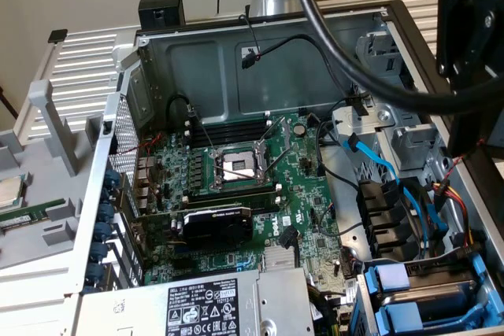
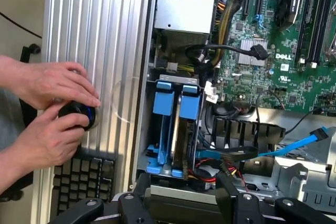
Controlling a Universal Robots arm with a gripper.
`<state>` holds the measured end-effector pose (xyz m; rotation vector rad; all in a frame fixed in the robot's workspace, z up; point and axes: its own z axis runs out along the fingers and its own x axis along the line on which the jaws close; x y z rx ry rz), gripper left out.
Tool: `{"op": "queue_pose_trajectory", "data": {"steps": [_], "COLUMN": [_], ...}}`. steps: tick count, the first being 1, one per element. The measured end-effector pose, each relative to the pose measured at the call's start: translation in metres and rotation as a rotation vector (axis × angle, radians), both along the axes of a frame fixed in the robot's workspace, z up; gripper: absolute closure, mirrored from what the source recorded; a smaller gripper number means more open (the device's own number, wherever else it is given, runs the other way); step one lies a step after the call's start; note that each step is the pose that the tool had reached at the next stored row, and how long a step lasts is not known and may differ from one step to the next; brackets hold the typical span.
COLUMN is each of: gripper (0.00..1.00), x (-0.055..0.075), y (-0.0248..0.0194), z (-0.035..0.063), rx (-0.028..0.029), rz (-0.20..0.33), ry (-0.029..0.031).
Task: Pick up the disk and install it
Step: 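Insert the first disk wire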
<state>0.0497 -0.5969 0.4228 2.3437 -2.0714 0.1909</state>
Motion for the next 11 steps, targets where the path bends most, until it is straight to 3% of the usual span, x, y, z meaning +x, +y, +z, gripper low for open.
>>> {"op": "queue_pose_trajectory", "data": {"steps": [11], "gripper": [0.39], "x": [-0.0002], "y": [-0.0109], "z": [-0.0108], "rx": [0.0001], "rz": [0.052], "ry": [-0.0001]}}
